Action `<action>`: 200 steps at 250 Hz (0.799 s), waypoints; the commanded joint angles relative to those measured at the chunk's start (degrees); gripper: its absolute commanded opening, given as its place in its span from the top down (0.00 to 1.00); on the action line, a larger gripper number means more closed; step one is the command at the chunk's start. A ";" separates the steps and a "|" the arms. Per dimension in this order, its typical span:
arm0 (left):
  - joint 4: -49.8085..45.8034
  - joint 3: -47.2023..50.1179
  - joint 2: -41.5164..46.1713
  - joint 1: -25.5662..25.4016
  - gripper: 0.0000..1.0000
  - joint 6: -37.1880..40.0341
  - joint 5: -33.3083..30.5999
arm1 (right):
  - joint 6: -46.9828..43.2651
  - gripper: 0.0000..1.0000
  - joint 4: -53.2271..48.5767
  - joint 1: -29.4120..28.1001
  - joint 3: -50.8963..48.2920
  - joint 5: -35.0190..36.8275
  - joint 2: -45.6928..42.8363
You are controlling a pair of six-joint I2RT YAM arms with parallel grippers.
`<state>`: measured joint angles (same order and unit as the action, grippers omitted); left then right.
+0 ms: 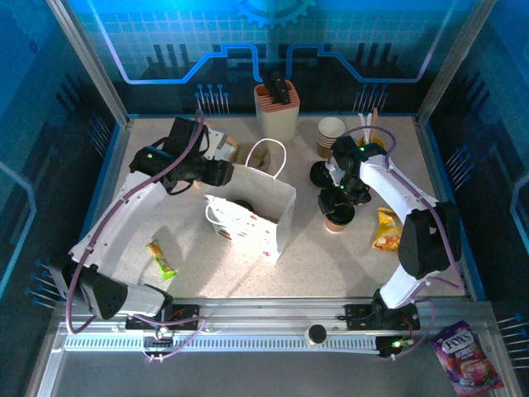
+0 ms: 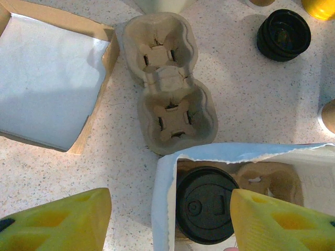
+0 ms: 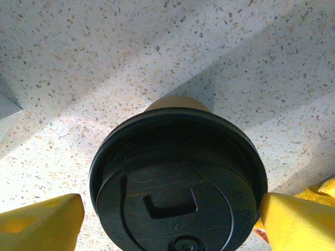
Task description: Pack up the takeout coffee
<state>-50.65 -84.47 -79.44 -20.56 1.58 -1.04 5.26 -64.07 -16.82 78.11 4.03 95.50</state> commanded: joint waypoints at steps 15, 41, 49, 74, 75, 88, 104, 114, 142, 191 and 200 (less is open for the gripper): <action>0.65 0.66 0.86 0.53 0.37 0.55 1.47 | -0.91 0.12 -1.99 -0.11 -0.21 -0.97 0.47; 0.62 0.62 0.69 0.56 0.37 0.55 1.52 | -1.08 0.12 -2.06 0.05 -0.66 -1.12 0.23; 0.62 0.62 0.69 0.54 0.37 0.59 1.47 | -1.04 0.12 -1.95 0.04 -0.78 -1.13 0.24; 0.64 0.62 0.60 0.52 0.37 0.54 1.56 | -1.08 0.12 -1.87 0.17 -1.17 -1.48 0.10; 0.64 0.62 0.60 0.52 0.37 0.53 1.56 | -1.06 0.12 -1.86 0.19 -1.19 -1.48 0.11; 0.68 0.69 0.60 0.60 0.37 0.57 1.55 | -1.01 0.13 -1.80 0.27 -1.28 -1.40 0.17; 0.73 0.79 0.56 0.56 0.37 0.60 1.55 | -1.04 0.13 -1.70 0.23 -1.34 -1.44 0.29; 0.67 0.74 0.44 0.59 0.37 0.60 1.61 | -1.02 0.13 -1.60 0.22 -1.46 -1.43 0.31; 0.63 0.73 0.38 0.53 0.37 0.73 1.74 | -1.12 0.13 -1.66 0.24 -1.48 -1.41 0.40; 0.64 0.80 0.33 0.53 0.37 0.68 1.82 | -1.17 0.14 -1.68 0.21 -1.90 -0.91 0.30; 0.57 0.79 0.32 0.56 0.37 0.62 1.83 | -1.02 0.14 -1.66 0.23 -1.96 -0.82 0.29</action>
<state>-50.65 -84.16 -79.44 -20.56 1.63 -0.58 4.84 -64.07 -16.80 77.17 3.86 95.61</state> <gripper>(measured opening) 0.631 0.861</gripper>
